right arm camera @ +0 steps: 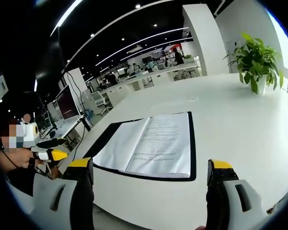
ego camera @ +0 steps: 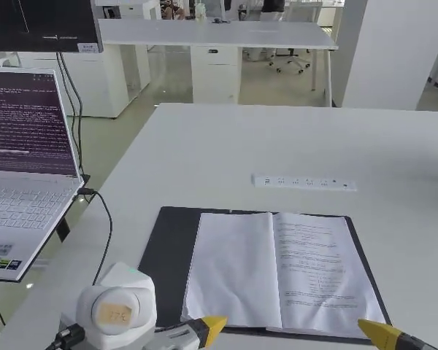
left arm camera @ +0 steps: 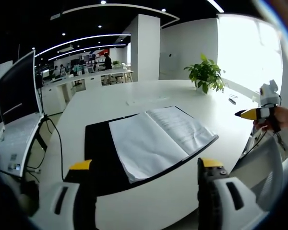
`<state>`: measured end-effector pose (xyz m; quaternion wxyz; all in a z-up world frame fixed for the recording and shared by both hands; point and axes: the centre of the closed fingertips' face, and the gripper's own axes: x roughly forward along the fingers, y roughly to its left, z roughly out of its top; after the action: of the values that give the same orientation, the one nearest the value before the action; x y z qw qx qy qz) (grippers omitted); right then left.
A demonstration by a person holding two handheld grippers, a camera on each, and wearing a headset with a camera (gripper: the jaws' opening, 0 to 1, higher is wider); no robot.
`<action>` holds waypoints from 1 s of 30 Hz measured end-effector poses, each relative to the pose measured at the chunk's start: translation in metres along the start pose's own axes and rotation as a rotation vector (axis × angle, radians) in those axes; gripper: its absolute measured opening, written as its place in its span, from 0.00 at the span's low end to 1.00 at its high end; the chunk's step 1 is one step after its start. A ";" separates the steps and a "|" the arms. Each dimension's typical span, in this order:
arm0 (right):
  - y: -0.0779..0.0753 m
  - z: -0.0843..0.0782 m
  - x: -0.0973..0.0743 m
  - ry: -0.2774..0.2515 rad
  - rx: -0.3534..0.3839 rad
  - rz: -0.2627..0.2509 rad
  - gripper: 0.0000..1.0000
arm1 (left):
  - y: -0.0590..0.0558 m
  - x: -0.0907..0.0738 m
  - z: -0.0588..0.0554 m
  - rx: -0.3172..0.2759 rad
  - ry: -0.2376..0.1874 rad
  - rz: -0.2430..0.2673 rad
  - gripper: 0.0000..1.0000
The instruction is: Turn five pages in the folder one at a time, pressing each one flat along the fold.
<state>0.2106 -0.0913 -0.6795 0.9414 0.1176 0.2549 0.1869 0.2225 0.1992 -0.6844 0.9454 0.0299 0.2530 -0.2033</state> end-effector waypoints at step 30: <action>-0.019 -0.029 0.035 0.070 0.018 0.066 0.91 | -0.058 0.065 -0.012 0.069 0.065 -0.090 0.79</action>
<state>0.2289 -0.0901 -0.7257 0.9241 0.1278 0.2855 0.2198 0.2451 0.1240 -0.7239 0.9251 0.0577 0.2773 -0.2531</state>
